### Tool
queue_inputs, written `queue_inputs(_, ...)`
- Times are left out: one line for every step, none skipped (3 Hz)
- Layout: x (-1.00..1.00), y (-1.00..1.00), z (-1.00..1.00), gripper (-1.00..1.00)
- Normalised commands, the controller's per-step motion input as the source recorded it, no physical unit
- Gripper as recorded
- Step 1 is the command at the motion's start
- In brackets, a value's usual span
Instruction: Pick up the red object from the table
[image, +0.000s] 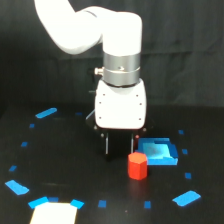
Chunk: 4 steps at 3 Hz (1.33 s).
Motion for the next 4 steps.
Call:
queue_inputs(-0.25,-0.54,-0.29,1.00)
queue_inputs(-1.00,-0.32,-0.42,0.96)
queue_inputs(0.71,-1.00,-0.06,1.00)
queue_inputs(0.99,-1.00,0.06,1.00)
